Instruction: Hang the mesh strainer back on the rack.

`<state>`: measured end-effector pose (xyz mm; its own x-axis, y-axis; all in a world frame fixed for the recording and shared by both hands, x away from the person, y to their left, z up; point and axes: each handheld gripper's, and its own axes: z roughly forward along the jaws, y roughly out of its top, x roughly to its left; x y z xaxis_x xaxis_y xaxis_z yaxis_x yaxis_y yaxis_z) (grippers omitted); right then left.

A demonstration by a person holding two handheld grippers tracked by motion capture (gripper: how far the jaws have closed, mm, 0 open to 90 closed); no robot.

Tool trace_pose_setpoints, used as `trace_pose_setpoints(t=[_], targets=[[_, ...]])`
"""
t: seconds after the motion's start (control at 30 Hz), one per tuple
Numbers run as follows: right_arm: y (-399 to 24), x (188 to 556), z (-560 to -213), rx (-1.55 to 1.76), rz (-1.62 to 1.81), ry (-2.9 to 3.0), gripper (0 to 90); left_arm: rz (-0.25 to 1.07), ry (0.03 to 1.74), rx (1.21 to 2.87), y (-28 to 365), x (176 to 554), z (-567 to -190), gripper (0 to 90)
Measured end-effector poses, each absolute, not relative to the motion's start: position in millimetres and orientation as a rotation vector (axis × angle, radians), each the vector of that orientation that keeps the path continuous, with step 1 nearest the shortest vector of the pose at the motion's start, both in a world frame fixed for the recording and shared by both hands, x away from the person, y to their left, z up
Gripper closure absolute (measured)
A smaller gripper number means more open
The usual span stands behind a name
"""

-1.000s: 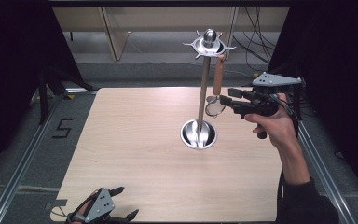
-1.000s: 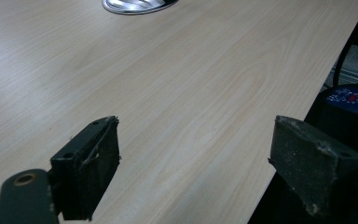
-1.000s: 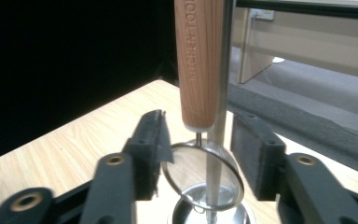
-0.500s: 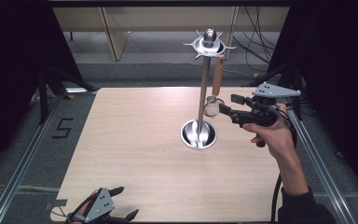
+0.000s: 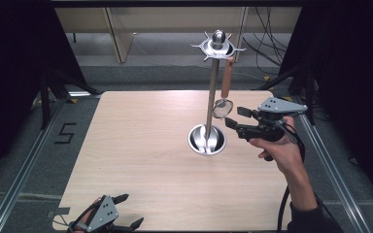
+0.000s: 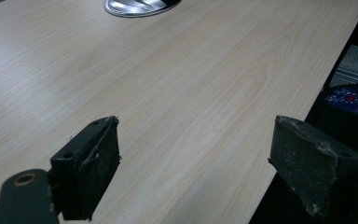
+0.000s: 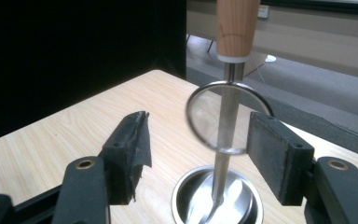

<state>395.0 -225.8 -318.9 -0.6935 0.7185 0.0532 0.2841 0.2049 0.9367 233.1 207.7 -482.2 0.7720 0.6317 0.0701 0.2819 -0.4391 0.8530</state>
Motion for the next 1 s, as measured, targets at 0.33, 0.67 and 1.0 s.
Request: trace_pose_setpoints(t=[0.33,0.67,1.0], targets=[[-228,394,-328,0.927,1.461,2.114,38.2,0.477,0.681,2.036,207,233,-483,15.2],[-226,393,-338,0.960,1.439,2.151,36.9,0.468,0.679,2.047,208,232,-481,15.2],[-224,392,-346,0.969,1.411,2.183,36.5,0.485,0.679,2.038,208,231,-482,15.2]])
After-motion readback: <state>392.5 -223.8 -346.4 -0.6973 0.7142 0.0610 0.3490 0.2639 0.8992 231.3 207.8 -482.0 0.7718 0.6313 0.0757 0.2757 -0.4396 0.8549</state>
